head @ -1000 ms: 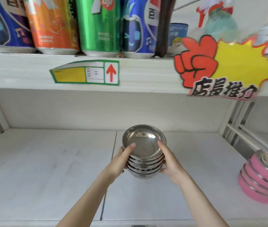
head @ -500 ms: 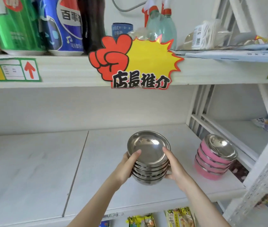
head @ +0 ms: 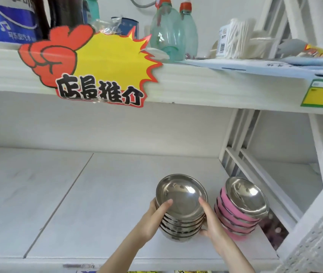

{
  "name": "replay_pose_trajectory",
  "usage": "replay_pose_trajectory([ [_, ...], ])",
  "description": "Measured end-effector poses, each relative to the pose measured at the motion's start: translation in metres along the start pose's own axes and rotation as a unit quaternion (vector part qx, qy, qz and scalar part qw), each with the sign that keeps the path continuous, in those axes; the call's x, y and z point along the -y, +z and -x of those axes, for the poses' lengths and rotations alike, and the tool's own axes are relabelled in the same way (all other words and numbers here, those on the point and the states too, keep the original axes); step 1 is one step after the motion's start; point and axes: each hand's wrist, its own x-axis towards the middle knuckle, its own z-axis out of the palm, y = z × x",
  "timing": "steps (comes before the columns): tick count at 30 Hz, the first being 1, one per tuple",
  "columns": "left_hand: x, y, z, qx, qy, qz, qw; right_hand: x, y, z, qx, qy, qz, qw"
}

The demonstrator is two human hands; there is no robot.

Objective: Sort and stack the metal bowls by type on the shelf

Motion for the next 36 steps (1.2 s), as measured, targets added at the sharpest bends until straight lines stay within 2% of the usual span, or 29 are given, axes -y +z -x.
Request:
replay_pose_trajectory([
  [16,0.002,0.007,0.005,-0.011,0.001,-0.025,1.0,-0.018,-0.008,-0.012,0.021,-0.046,-0.005,0.999],
  [20,0.001,0.007,0.008,-0.087,0.046,-0.117,0.988,-0.019,-0.009,-0.011,-0.002,-0.096,0.034,0.995],
  [24,-0.003,0.009,0.019,-0.165,0.076,-0.323,0.929,-0.018,-0.011,0.003,-0.038,-0.169,0.128,0.976],
  [26,-0.002,0.009,0.028,-0.193,0.097,-0.416,0.883,-0.02,-0.013,0.014,-0.041,-0.214,0.197,0.956],
  [27,-0.001,0.01,0.036,-0.208,0.104,-0.472,0.85,-0.023,-0.016,0.019,-0.047,-0.229,0.251,0.939],
  [29,0.001,0.014,0.053,-0.248,0.135,-0.592,0.755,-0.03,-0.02,0.035,-0.092,-0.263,0.398,0.874],
  [31,0.004,0.017,0.074,-0.239,0.159,-0.65,0.703,-0.034,-0.025,0.056,-0.146,-0.306,0.517,0.786],
  [33,0.017,0.018,0.093,-0.261,0.212,-0.661,0.671,-0.036,-0.031,0.086,-0.166,-0.333,0.547,0.75],
  [34,0.028,0.022,0.101,-0.277,0.229,-0.649,0.67,-0.05,-0.036,0.096,-0.191,-0.354,0.558,0.726],
  [35,0.028,0.029,0.113,-0.277,0.202,-0.643,0.685,-0.05,-0.031,0.111,-0.204,-0.343,0.557,0.729],
  [36,0.037,0.034,0.118,-0.282,0.213,-0.624,0.697,-0.054,-0.028,0.119,-0.195,-0.336,0.568,0.725],
])
